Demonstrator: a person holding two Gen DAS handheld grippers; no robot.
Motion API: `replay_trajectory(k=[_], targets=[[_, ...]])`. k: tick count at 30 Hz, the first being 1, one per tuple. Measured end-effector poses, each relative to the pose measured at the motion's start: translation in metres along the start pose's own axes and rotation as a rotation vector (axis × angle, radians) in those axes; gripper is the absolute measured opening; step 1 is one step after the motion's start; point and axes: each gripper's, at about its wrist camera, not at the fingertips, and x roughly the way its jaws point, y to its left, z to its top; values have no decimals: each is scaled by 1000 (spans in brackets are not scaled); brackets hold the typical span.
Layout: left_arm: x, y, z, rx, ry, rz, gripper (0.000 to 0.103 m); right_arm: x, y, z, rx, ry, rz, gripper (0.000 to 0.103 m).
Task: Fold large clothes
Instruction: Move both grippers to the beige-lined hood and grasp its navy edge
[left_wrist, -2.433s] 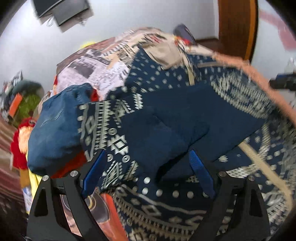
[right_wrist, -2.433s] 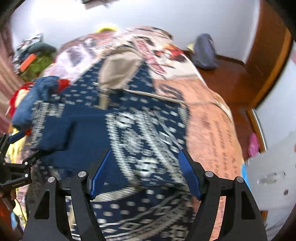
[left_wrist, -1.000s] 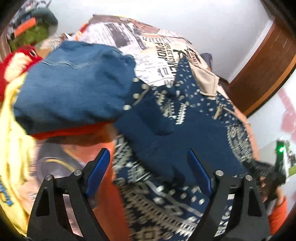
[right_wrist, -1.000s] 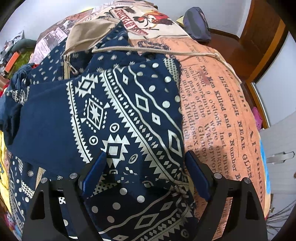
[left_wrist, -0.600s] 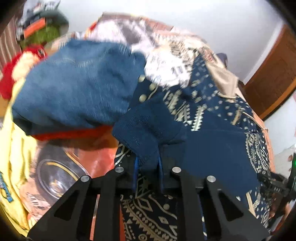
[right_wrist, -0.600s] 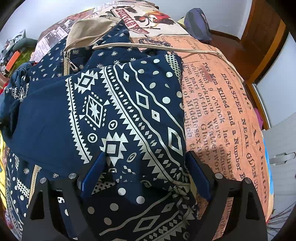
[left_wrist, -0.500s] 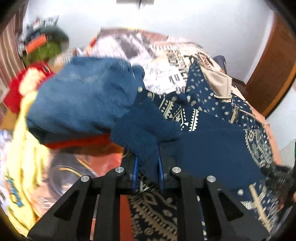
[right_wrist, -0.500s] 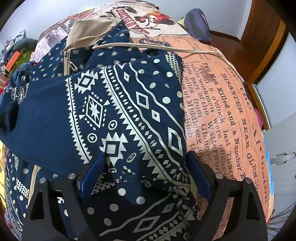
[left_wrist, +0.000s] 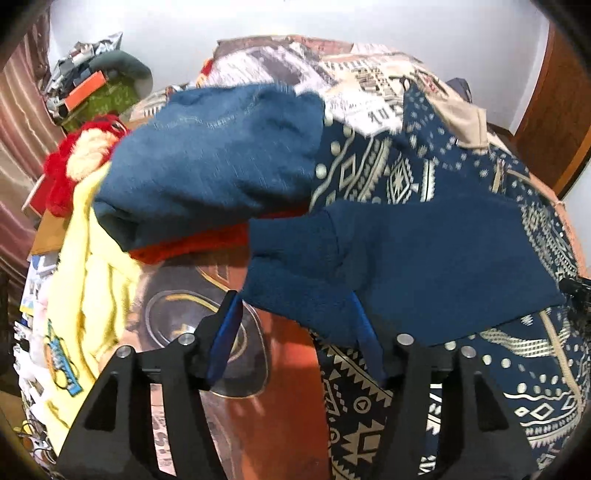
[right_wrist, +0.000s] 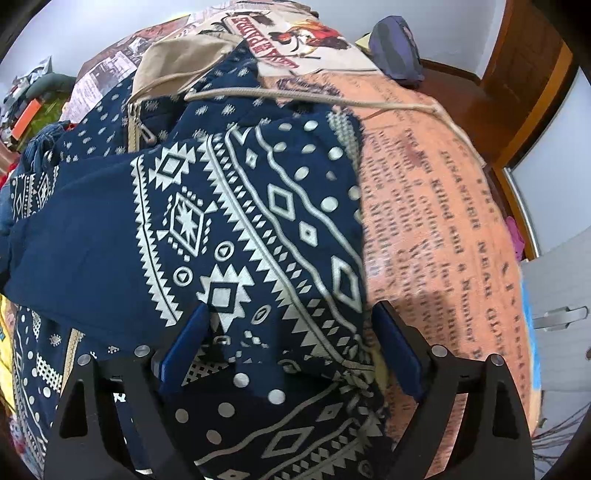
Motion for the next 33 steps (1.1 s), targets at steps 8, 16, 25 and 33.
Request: replay_trajectory(k=[8, 16, 25, 33], targets=[[-46, -18, 42, 68, -157, -8, 69, -51, -3, 33, -13, -152, 5, 88], [-53, -63, 102, 119, -246, -103, 75, -87, 19, 80, -73, -314, -13, 88], [-2, -123, 155, 205, -201, -159, 78, -63, 42, 124, -121, -324, 22, 88], [82, -160, 199, 212, -80, -171, 78, -2, 47, 173, -74, -216, 64, 88]])
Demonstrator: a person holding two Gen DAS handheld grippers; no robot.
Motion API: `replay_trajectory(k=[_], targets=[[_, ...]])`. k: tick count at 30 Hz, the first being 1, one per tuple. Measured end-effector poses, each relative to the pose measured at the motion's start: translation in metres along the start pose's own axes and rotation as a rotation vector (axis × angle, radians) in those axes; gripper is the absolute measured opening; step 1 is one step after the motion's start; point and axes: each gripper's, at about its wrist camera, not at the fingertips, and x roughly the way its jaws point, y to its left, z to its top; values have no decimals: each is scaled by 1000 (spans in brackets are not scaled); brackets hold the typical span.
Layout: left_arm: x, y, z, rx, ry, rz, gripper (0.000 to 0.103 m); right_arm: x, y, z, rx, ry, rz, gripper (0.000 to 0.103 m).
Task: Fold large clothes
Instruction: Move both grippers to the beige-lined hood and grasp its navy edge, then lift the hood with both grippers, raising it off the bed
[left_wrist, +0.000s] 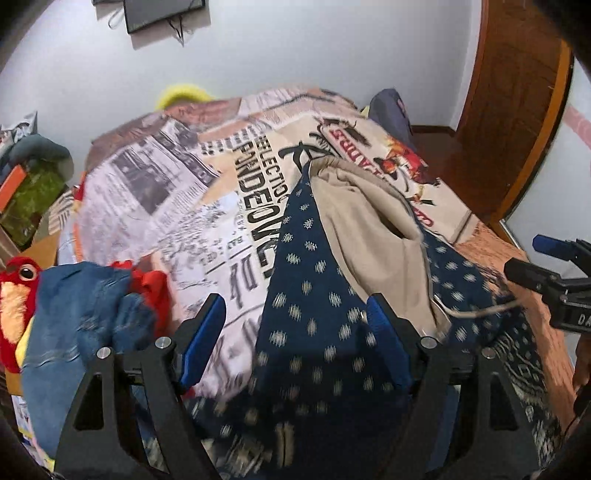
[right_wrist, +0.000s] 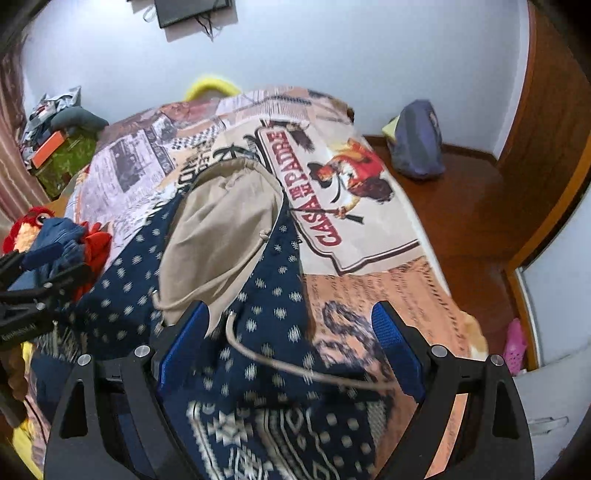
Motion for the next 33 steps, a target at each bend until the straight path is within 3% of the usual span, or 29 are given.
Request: replay_trajectory(k=[6, 9, 11, 13, 15, 17, 19, 22, 25, 33], targets=[[56, -1, 18, -21, 74, 24, 78, 53, -2, 17, 49, 86, 16, 86], [77, 1, 22, -51, 101, -3, 78, 79, -6, 20, 101, 131, 47, 86], [89, 3, 24, -66, 124, 15, 78, 94, -9, 21, 128, 168, 43, 81], [100, 8, 24, -98, 140, -6, 78, 109, -10, 23, 137, 205, 55, 66], [104, 13, 24, -127, 124, -18, 76, 117, -9, 22, 141, 205, 77, 58], [103, 14, 25, -117, 93, -6, 68, 116, -6, 21, 127, 176, 87, 45], [101, 10, 26, -86, 72, -12, 45, 114, -4, 21, 126, 172, 106, 19], [94, -2, 26, -22, 55, 16, 17, 106, 1, 22, 106, 166, 89, 11], [84, -10, 24, 18, 48, 46, 12, 88, -1, 22, 99, 128, 95, 11], [0, 3, 15, -18, -2, -65, 11, 7, 9, 17, 23, 7, 162, 10]])
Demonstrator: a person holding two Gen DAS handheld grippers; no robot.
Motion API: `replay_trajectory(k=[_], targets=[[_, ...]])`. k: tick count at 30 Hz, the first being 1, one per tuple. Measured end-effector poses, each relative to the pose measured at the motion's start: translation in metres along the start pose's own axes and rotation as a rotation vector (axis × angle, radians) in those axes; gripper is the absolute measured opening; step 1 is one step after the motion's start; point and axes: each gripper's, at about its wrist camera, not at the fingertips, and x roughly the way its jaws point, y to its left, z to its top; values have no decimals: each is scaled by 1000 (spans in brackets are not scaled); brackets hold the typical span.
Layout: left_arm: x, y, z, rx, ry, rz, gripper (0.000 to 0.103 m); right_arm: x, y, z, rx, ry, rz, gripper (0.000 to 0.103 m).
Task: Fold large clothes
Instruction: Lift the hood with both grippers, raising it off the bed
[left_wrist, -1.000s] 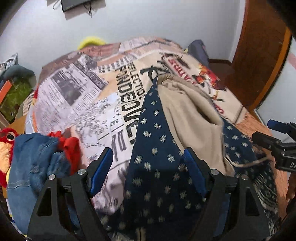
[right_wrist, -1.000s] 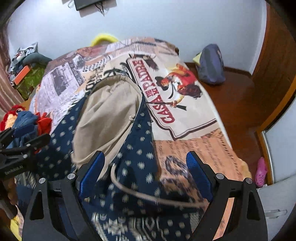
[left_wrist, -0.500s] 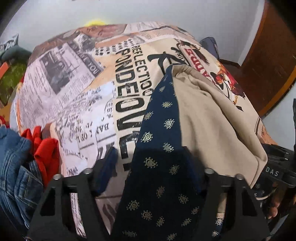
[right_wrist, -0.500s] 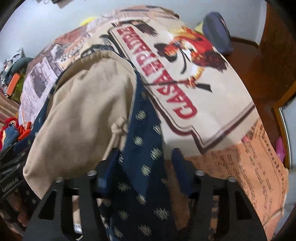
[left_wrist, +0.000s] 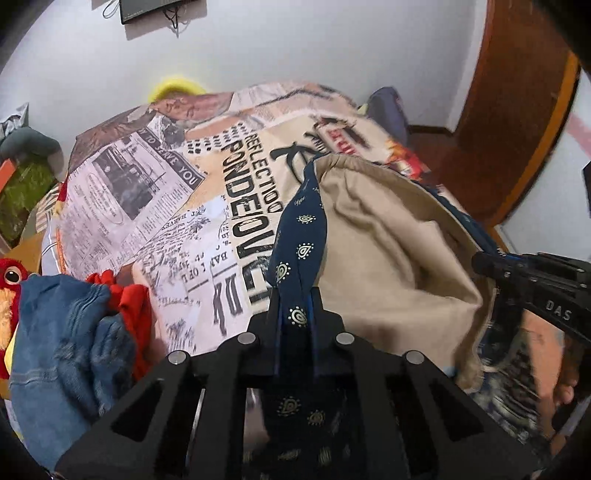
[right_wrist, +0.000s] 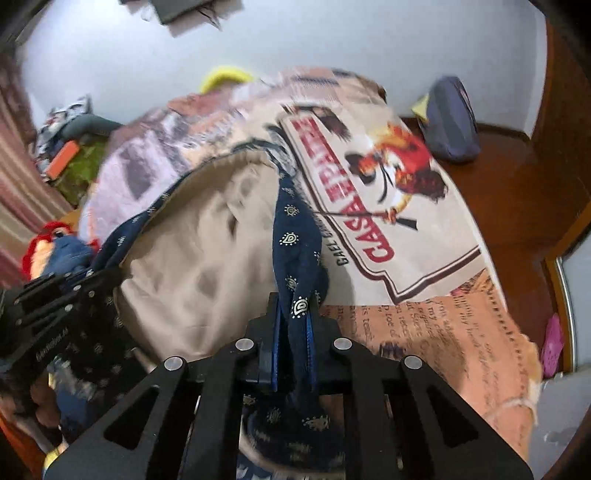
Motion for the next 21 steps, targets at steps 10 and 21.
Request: replay_trajectory(k=[10, 21], targets=[[-100, -11, -61, 60, 25, -104, 11, -74, 31, -57, -92, -29, 70, 10], [-97, -9, -159, 90, 165, -73, 12, -68, 31, -134, -89, 113, 44, 10]])
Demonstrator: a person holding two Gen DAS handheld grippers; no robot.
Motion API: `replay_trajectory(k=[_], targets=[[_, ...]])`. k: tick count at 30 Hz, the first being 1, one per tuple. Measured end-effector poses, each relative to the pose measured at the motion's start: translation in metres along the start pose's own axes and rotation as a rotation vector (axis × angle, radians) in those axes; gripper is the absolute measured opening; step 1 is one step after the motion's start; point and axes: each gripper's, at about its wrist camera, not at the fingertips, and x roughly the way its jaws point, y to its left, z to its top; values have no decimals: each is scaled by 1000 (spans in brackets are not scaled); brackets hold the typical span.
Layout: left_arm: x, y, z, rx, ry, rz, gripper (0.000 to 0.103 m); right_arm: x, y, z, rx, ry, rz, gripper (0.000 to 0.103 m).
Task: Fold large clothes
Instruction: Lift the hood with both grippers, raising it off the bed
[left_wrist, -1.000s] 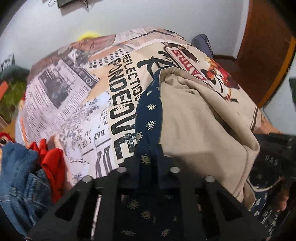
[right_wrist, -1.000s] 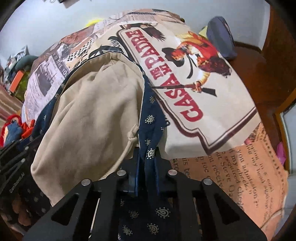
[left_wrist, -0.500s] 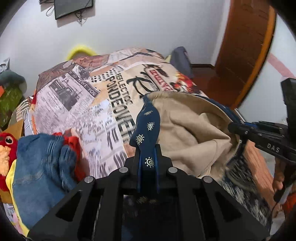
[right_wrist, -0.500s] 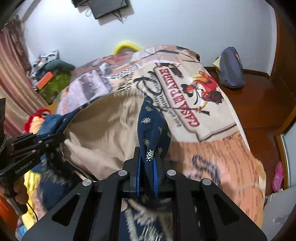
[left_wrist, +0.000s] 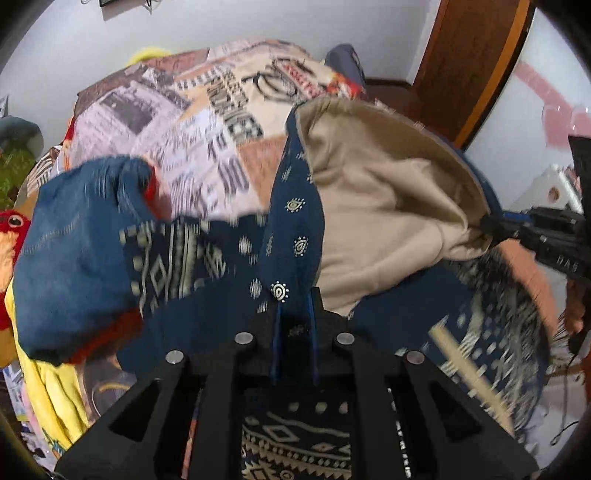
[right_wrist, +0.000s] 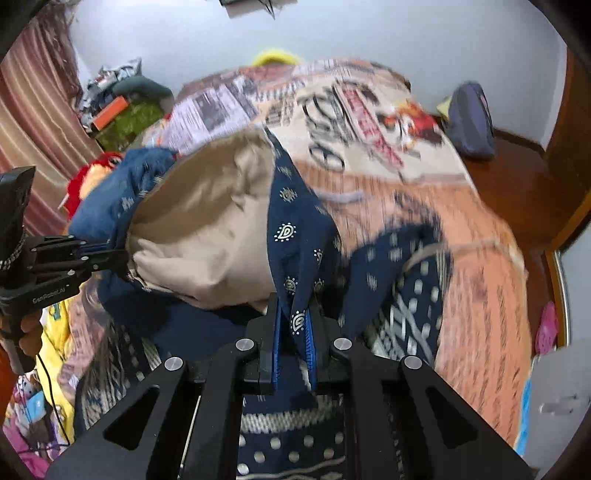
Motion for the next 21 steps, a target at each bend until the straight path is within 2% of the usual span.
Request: replay_trajectory(k=[2, 5, 7, 9, 11, 14, 16, 21], targets=[[8, 0, -10, 6, 8, 17, 13, 10, -5, -6, 10, 38, -15, 10], [19, -3, -24, 26, 9, 67, 23, 22, -10, -14, 2, 79, -62, 14], [24, -4, -30, 30, 12, 85, 37, 29, -13, -18, 1, 91, -103, 14], [27, -3, -33, 25, 26, 83, 42, 32, -15, -19, 0, 104, -122, 18], [28, -1, -32, 23, 34, 82, 44, 30, -14, -18, -3, 104, -125, 21], [17, 4, -26, 13, 11, 76, 47, 21, -6, -14, -29, 85, -142, 27], [5, 7, -18, 3, -28, 65, 55, 12, -2, -8, -43, 48, -138, 36], [-21, 9, 4, 3, -129, 58, 63, -4, 3, 14, -62, -55, -123, 48]])
